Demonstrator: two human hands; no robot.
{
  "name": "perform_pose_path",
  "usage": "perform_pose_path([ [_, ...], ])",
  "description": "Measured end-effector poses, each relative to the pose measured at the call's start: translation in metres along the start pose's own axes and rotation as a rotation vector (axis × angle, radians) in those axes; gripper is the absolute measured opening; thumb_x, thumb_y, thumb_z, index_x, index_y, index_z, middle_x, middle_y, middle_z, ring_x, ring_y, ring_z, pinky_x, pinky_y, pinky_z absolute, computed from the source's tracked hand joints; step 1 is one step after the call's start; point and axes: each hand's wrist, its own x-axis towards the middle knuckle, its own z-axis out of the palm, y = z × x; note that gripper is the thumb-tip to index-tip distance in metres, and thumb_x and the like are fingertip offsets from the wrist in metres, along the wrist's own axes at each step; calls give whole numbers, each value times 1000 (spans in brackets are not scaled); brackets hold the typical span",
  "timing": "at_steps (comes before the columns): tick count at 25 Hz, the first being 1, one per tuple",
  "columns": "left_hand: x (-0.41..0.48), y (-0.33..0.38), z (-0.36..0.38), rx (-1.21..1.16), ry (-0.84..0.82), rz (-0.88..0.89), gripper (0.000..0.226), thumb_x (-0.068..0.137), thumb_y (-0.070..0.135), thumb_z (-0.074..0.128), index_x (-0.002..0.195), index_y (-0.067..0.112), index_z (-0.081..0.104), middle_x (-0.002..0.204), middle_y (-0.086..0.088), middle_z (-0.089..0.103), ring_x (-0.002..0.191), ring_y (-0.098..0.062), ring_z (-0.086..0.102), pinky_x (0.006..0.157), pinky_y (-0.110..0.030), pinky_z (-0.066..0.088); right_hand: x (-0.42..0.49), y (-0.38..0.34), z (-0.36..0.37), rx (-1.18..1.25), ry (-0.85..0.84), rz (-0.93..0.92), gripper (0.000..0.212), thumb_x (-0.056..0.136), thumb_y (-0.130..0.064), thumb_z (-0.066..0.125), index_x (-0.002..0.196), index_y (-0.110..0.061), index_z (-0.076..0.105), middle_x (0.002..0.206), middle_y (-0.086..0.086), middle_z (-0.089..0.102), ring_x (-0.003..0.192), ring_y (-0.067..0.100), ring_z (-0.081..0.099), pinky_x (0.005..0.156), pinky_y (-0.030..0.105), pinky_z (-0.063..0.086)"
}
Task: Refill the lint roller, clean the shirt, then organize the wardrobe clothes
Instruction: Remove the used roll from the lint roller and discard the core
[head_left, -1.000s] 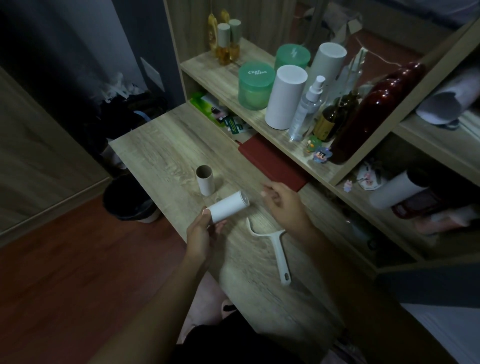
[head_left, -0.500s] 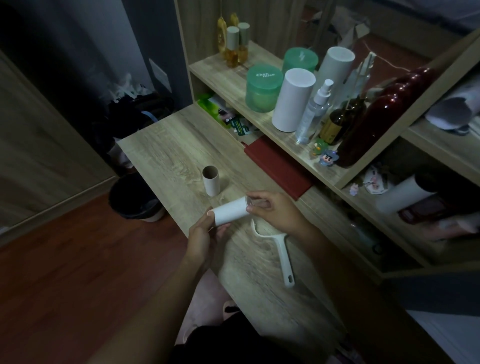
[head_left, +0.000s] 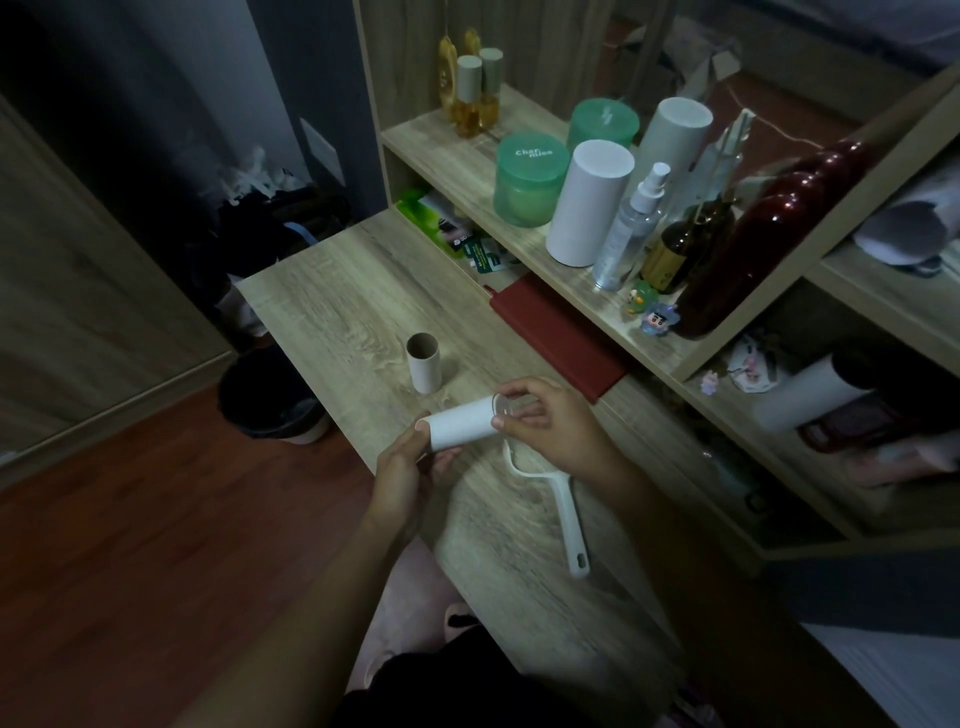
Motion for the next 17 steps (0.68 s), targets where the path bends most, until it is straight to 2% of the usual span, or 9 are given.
perform_pose_path([
  [2,1,0,-1,-7,-4,3,25,98,13,43,117,6,58,106,-12,64,80,-16,67,65,-20,56,-1,-1,1,32,6,15,33,78,-19,73,109,-17,64,114,3,63,90,9,66,75,13,53],
  [6,2,2,-4,-33,6,19,21,97,13,45,105,9,64,104,-10,67,85,-19,67,67,-21,56,-1,-1,5,202,44,65,28,81,-18,70,106,-25,62,109,-1,66,92,6,66,73,13,51],
  [9,6,4,-15,-49,64,28,25,96,14,48,116,5,61,112,-15,64,84,-20,68,69,-23,58,1,8,12,216,90,112,36,81,-19,70,116,-21,59,114,1,64,100,9,63,83,17,52],
  [11,7,8,-26,-94,126,35,20,95,12,49,109,9,62,115,-18,61,83,-24,65,66,-23,58,2,17,22,33,72,95,45,80,-22,71,122,-19,56,116,2,63,103,11,61,89,24,50],
  [13,7,13,-35,-128,156,52,17,96,12,48,104,10,63,114,-17,59,84,-24,64,63,-21,57,1,23,37,-256,-36,11,47,79,-23,70,123,-16,55,116,3,63,103,14,60,88,27,48],
  [15,7,19,-42,-134,168,68,20,96,12,47,109,7,61,113,-14,59,81,-22,65,61,-19,56,-2,27,55,-486,-158,-71,40,81,-24,66,119,-16,59,116,3,62,101,19,60,87,31,44],
  [17,8,22,-48,-131,171,92,29,97,12,46,123,2,54,113,-14,59,75,-18,68,62,-19,56,-5,33,69,-693,-220,-128,35,82,-28,63,115,-19,61,116,0,63,105,21,58,94,35,35],
])
